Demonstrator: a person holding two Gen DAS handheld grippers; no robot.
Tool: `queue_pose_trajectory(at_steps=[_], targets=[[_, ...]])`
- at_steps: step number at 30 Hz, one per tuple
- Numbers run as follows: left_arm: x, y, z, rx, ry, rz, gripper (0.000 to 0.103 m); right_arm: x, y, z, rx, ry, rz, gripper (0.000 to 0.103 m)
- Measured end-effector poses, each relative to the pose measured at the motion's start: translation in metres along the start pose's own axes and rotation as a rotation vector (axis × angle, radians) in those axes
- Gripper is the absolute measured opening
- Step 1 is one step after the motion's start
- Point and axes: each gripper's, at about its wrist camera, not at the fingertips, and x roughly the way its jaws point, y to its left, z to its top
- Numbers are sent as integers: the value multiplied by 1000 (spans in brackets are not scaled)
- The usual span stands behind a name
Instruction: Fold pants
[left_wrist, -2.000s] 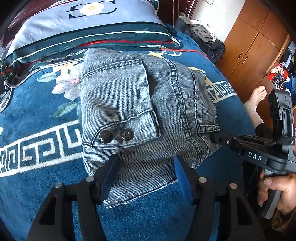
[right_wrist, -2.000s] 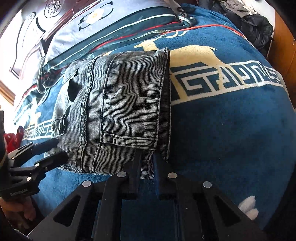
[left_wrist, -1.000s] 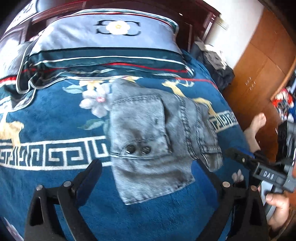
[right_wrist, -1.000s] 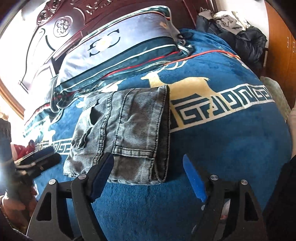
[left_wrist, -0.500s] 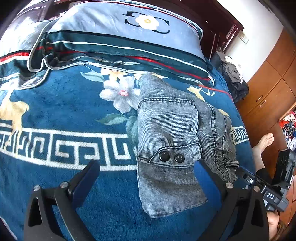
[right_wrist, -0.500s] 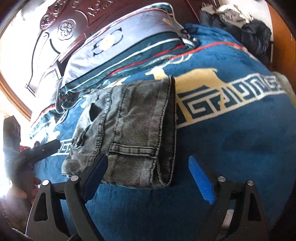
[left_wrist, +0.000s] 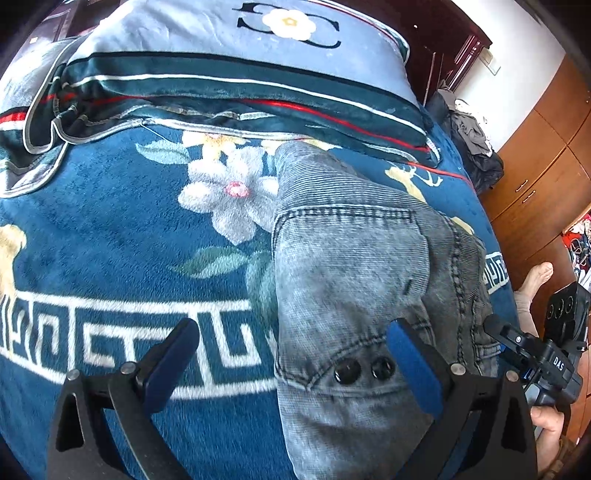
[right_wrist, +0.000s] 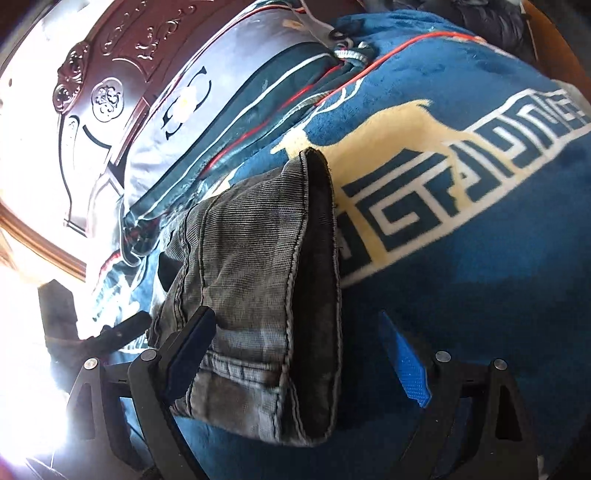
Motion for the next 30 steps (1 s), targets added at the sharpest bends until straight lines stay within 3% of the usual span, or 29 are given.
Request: queue_pose_trajectory(at_steps=[8,18,19,21,22,30], targets=[[20,2,5,-15,35,-28,102,13,-2,3,16,28,91,88],[43,7,9,-80,95,-110,103,35,2,8,-7,60,117,62],[43,6,10,-84,99,-119,99,35,2,8,-8,60,114,61],[43,4,10,-88,101,-151,82,34,2,7,1,63,115,51],[42,2,10,-92,106,-189,61,35,3,7,7,65,114,49],[22,3,11,-116,78,-230,40,24,24,8,-24,43,92,30]])
